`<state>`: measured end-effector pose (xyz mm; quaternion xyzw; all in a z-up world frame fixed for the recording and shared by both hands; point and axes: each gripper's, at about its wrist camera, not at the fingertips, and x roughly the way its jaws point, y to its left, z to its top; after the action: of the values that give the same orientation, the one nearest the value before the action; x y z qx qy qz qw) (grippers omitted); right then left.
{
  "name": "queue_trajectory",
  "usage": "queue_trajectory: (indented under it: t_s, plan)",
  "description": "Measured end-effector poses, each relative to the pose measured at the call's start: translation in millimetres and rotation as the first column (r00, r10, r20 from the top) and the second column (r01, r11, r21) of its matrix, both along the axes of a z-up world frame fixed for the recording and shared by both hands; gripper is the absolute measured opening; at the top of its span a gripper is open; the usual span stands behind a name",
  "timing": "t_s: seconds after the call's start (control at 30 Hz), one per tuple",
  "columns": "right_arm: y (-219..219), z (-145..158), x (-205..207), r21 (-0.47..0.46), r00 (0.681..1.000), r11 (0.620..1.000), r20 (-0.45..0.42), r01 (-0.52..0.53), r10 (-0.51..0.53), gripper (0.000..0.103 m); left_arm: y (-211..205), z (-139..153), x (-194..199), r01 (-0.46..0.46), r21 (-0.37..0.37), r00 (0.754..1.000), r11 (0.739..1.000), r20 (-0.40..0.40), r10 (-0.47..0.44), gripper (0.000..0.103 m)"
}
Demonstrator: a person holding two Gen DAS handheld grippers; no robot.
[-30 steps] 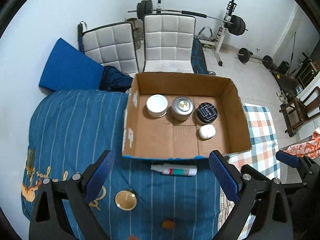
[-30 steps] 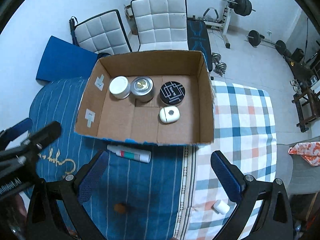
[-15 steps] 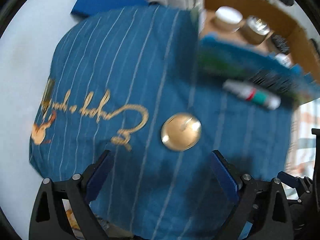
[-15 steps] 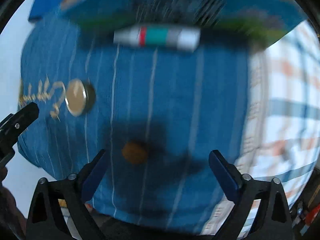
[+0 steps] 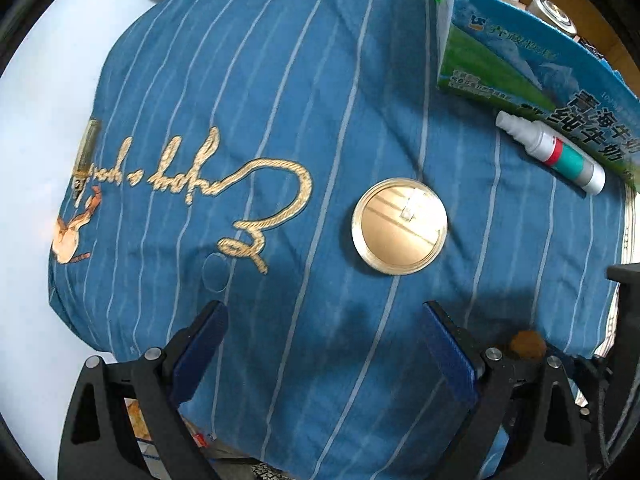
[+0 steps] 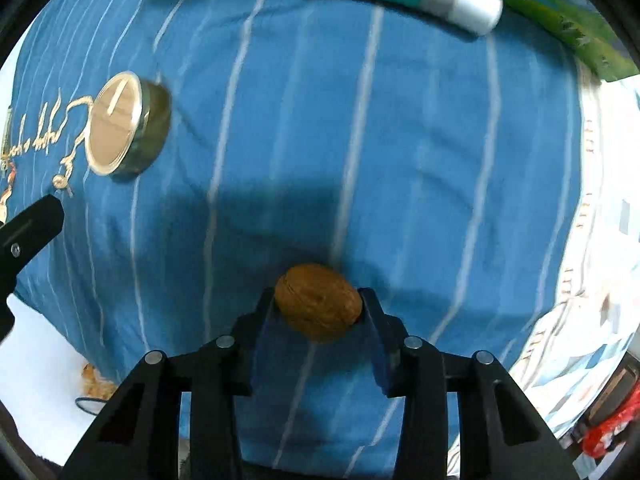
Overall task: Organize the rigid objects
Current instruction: 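Grasp the walnut with the right gripper while the left grasps the gold tin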
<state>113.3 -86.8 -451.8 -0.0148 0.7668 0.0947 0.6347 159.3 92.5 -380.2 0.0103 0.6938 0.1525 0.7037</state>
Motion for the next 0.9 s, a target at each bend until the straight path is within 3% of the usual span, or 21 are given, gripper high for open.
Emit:
queue_trajectory:
  t_s: [0.1, 0.23, 0.4, 0.47, 0.53, 0.6, 0.67, 0.73, 0.9]
  plan:
    - [-16.8, 5.4, 5.4, -0.016, 0.999, 1.000, 0.020, 0.026, -0.026, 0.044, 1.1, -5.1, 11.5, -0.003, -0.072, 1.000, 0.997, -0.007, 0.003, 0.097]
    - [-39.6, 12.8, 20.0, -0.025, 0.996, 0.996, 0.044, 0.081, -0.079, 0.044, 8.2, -25.0, 34.2, -0.051, -0.226, 0.998, 0.973, -0.051, 0.041, 0.097]
    - [-55.9, 12.6, 34.1, -0.021, 0.991, 0.992, 0.044, 0.127, -0.126, 0.044, 15.5, -52.1, 56.9, -0.098, -0.315, 0.992, 0.944, -0.112, 0.066, 0.097]
    - [-59.8, 11.0, 30.3, -0.018, 0.989, 0.990, 0.036, 0.141, -0.140, 0.044, 15.8, -61.9, 64.2, -0.107, -0.318, 0.989, 0.942, -0.130, 0.068, 0.096]
    - [-63.5, 8.3, 34.1, -0.016, 0.988, 0.988, 0.027, 0.154, -0.154, 0.044, 14.2, -71.9, 70.6, -0.102, -0.320, 0.988, 0.942, -0.144, 0.058, 0.072]
    - [-65.7, 6.7, 34.7, -0.012, 0.987, 0.987, 0.018, 0.162, -0.162, 0.044, 11.7, -78.0, 73.1, -0.101, -0.308, 0.987, 0.946, -0.149, 0.057, 0.063]
    - [-70.8, 4.7, 31.9, -0.010, 0.986, 0.986, 0.011, 0.168, -0.167, 0.044, 6.2, -73.2, 73.7, -0.074, -0.281, 0.991, 0.957, -0.125, 0.040, 0.063]
    - [-76.5, 3.4, 37.3, -0.010, 0.986, 0.986, 0.005, 0.167, -0.167, 0.044, -2.8, -65.0, 69.9, -0.063, -0.300, 0.994, 0.952, -0.108, 0.032, 0.063]
    - [-97.6, -0.6, 38.4, -0.016, 0.987, 0.987, -0.018, 0.159, -0.159, 0.044, -51.5, -46.8, 46.7, 0.064, -0.301, 0.993, 0.952, -0.076, -0.091, 0.063]
